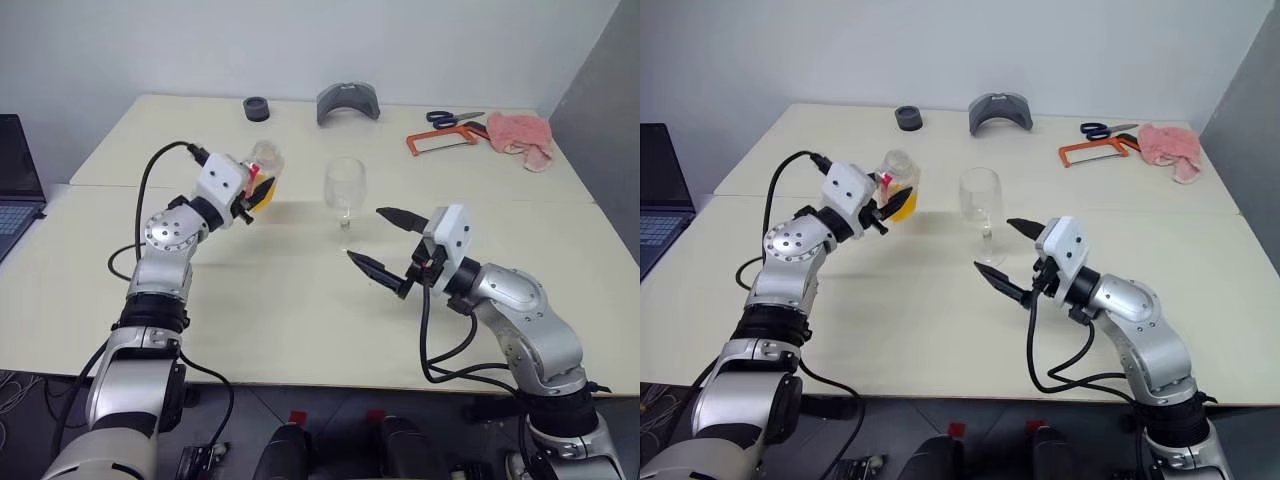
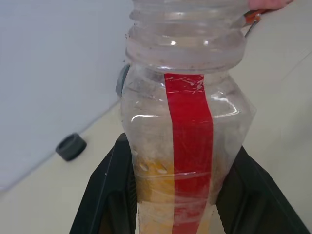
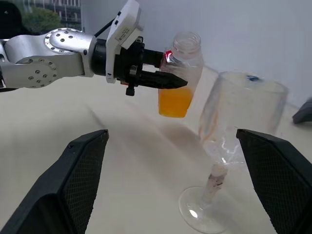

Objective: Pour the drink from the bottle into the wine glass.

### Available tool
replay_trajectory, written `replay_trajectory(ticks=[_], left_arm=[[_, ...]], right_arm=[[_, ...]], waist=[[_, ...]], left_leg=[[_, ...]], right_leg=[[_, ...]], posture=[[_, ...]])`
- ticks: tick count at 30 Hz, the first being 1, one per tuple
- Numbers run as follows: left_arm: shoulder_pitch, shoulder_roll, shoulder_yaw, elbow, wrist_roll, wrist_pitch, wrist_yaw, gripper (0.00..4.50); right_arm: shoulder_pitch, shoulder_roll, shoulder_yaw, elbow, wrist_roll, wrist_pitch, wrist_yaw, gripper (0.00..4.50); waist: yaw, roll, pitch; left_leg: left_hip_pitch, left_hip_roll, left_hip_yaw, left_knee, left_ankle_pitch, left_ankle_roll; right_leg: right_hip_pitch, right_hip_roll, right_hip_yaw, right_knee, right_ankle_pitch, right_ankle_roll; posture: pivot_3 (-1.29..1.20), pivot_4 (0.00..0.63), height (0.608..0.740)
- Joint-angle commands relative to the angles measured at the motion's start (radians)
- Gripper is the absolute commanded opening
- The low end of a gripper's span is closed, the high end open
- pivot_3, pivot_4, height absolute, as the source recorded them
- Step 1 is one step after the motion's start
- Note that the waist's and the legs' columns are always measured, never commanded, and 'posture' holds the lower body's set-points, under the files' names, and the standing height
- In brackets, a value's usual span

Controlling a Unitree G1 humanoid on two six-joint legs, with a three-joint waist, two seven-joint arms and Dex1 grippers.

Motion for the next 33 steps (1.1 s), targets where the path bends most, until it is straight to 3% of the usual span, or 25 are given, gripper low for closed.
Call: replay_trajectory(ticks=[1, 16, 33], left_arm=[[-0.074, 0.015, -0.025, -0.027, 0.042, -0.068, 0.007, 1.68], [-0.296, 0.029, -0.16, 0.235, 0.237, -0.356, 0.069, 1.67], [-0.417, 0.07, -0.256, 0.39, 0.426, -0.561, 0.216, 1.67]], right_arm=[[-0.042, 0.009, -0.036, 0.001, 0.028, 0.007, -0.026, 4.5], [-0.133, 0.047, -0.044, 0.13, -0.045, 0.002, -0.159, 4.5], [-0.055, -0.012, -0.079, 0.059, 0.062, 0.036, -0.083, 4.5]], waist=[[-0.001, 0.0, 0.0], [-0.002, 0.0, 0.0], [-0.003, 0.0, 0.0]], left_leg=[[0.0, 0.0, 0.0, 0.0, 0.0, 0.0], [-0.002, 0.0, 0.003, 0.0, 0.0, 0.0], [-0.002, -0.001, 0.005, 0.0, 0.0, 0.0]], right_leg=[[0.0, 0.0, 0.0, 0.0, 0.0, 0.0], [-0.002, 0.001, 0.0, 0.0, 0.0, 0.0], [-0.002, 0.001, 0.0, 0.001, 0.0, 0.0]], posture=[[0.0, 0.15, 0.74], [0.0, 0.15, 0.74], [0.0, 0.15, 0.74]])
